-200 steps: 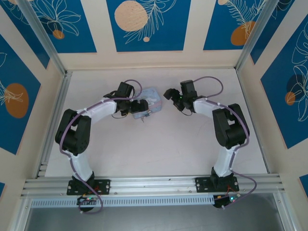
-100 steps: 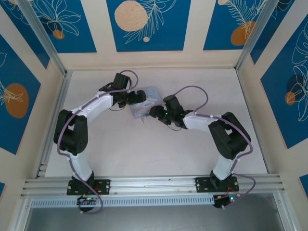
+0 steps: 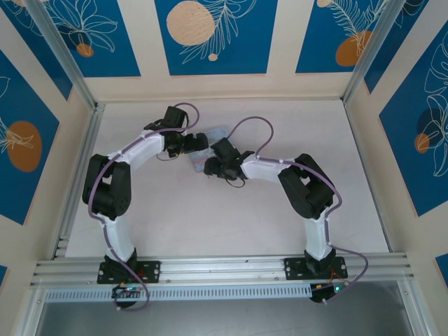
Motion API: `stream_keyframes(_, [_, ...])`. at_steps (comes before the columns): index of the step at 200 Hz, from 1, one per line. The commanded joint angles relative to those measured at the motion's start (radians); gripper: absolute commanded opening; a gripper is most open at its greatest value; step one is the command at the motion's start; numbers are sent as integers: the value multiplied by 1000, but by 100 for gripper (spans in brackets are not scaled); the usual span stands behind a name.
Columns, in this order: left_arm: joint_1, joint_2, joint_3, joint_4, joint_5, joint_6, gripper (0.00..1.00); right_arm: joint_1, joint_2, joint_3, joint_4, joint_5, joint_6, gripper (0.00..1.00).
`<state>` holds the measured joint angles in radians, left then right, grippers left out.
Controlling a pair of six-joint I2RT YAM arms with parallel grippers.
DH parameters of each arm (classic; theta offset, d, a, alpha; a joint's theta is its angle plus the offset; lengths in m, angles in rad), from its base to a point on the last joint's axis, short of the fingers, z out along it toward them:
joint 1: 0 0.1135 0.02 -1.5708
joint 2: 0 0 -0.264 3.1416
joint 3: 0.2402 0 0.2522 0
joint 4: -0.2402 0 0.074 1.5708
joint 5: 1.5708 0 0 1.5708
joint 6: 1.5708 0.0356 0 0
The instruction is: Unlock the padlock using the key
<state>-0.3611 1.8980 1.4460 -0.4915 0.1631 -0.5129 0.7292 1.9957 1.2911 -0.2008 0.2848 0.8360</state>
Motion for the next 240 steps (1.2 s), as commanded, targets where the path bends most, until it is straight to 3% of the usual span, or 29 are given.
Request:
stream_keyframes(1, [14,18,31,-19,-10,23,99,12,34,66,-138,100,-36,66])
stream_keyframes(62, [16,32,27,-16,-15,18,99,-45,75,123,-198,141,23,61])
stream_keyframes(124, [16,33,19,-13,-12,13,99,-141,-43,32,-110,84,52,54])
stream_keyframes(192, [18,36,26,-18,-15,18,99,-115,-93,-51,14,-58,-116,55])
stream_keyframes(240, [23,30,39,-28,-15,17,99,-82,-35,-3,-72,7,-214,51])
